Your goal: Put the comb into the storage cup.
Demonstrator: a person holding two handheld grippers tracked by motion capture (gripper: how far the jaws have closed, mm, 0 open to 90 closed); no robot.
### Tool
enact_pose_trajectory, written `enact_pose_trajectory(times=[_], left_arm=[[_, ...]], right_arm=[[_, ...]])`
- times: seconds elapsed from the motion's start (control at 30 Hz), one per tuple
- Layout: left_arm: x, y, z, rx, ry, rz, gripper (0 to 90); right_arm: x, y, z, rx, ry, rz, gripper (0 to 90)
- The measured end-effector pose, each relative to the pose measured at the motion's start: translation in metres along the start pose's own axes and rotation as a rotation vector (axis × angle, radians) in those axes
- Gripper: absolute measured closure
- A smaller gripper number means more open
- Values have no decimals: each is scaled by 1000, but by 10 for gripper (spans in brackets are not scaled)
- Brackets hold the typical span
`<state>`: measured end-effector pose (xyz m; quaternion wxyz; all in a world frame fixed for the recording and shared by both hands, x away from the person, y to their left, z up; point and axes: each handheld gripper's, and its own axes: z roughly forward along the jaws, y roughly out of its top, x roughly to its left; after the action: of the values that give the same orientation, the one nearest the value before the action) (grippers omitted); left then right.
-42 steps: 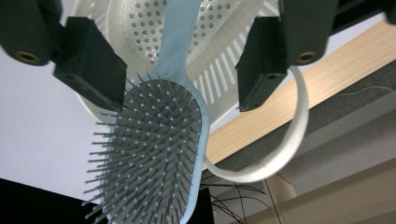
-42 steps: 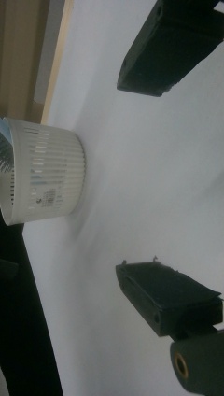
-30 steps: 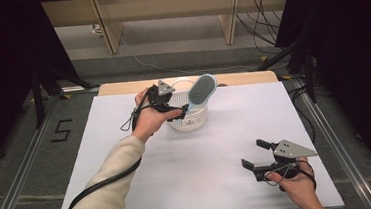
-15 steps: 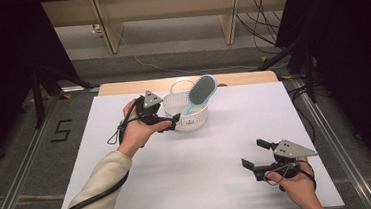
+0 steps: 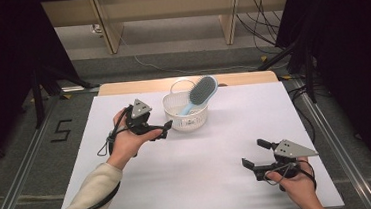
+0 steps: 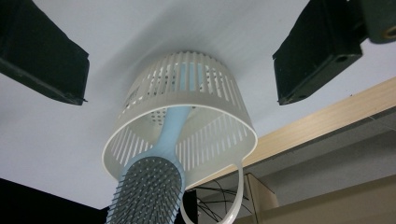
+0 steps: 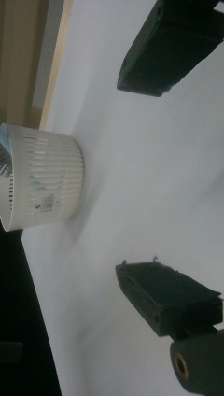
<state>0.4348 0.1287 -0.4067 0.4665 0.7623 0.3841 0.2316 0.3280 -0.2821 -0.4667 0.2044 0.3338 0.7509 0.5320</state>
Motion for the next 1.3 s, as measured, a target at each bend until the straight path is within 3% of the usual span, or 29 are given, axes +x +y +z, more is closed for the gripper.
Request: enact_pose_trajectory(times=[0.27,0.6,1.3], left_arm=[[2,-5,-11,3,11,3,23],[3,-23,-22,36,9,2,21],[4,-47,-46,33,14,2,19]], right_arm=[[0,0,0,1,1,1,111],[0,0,-1,0,0,-4,111],[0,0,-1,2,-1,-2,111]])
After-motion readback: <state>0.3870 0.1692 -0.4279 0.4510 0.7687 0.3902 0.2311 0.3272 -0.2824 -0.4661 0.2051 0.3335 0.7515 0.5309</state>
